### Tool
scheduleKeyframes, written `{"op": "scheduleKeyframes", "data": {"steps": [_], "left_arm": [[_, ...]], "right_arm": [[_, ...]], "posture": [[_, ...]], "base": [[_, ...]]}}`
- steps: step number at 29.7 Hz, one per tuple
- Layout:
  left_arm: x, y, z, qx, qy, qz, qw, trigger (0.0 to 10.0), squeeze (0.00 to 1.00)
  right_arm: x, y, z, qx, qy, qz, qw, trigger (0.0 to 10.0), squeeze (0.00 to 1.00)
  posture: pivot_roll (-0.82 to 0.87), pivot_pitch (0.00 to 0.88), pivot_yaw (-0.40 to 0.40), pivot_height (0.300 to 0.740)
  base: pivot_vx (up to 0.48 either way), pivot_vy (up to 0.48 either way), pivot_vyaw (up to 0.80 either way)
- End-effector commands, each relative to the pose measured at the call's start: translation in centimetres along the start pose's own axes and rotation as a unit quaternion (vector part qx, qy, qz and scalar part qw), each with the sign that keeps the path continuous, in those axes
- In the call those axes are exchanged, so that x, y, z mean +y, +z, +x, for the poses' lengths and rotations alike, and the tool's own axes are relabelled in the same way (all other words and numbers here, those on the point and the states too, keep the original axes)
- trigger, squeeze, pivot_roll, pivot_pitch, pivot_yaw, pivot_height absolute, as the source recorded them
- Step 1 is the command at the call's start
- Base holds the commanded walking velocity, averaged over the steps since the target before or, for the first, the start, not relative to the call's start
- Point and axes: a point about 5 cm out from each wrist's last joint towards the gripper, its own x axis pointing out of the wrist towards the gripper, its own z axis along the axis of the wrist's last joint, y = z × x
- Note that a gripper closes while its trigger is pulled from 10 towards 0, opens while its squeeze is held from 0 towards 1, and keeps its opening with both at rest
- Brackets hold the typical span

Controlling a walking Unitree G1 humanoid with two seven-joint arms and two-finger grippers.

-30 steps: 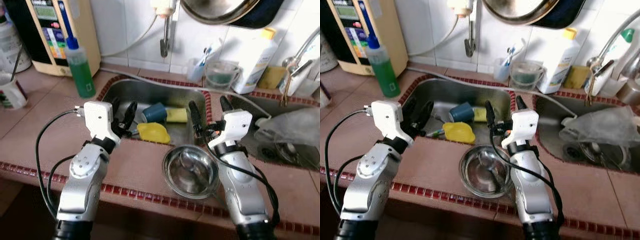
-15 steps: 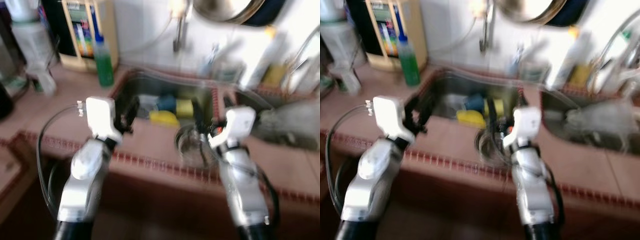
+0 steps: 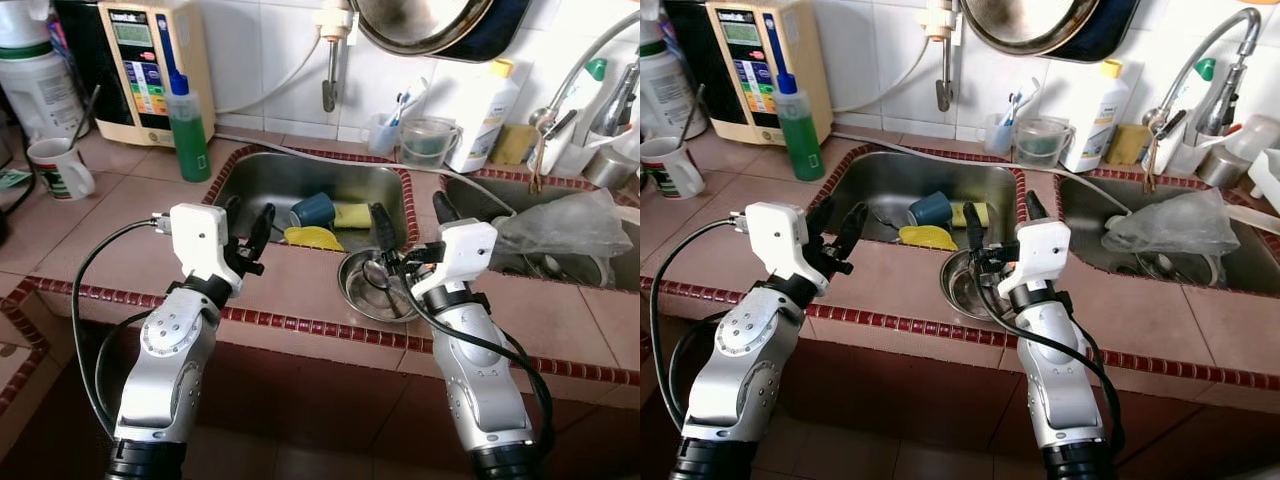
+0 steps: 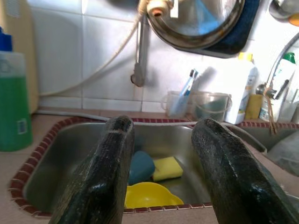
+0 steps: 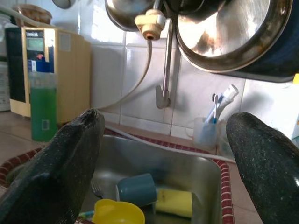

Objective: Kitchen organization

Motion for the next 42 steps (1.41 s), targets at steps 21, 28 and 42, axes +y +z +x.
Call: {"op": "scheduleKeyframes", "data": {"steps": [21, 28, 42], "left_arm": [[-2.5, 0.0, -2.2, 0.002, -0.116, 0.056, 0.992, 10.0, 0.0], [-3.5, -0.1, -3.0, 0.006, -0.137, 0.043, 0.99, 10.0, 0.0], [-6.7, -0.1, -4.9, 0.032, -0.237, 0.048, 0.97, 10.0, 0.0]], "right_arm": [[-1.2, -2.9, -1.9, 0.116, 0.006, -0.054, 0.992, 10.0, 0.0], [-0.9, -2.8, -2.2, 0.125, 0.011, -0.05, 0.991, 10.0, 0.0], [-0.7, -2.9, -3.0, 0.173, 0.047, -0.015, 0.984, 10.0, 0.0]], "posture": [[-0.01, 0.025, -0.026, 0.74], [-0.01, 0.043, -0.022, 0.74], [-0.02, 0.062, -0.028, 0.74]], "base": [[0.0, 0.0, 0.0], [0.0, 0.0, 0.0], [0.0, 0.0, 0.0]]}}
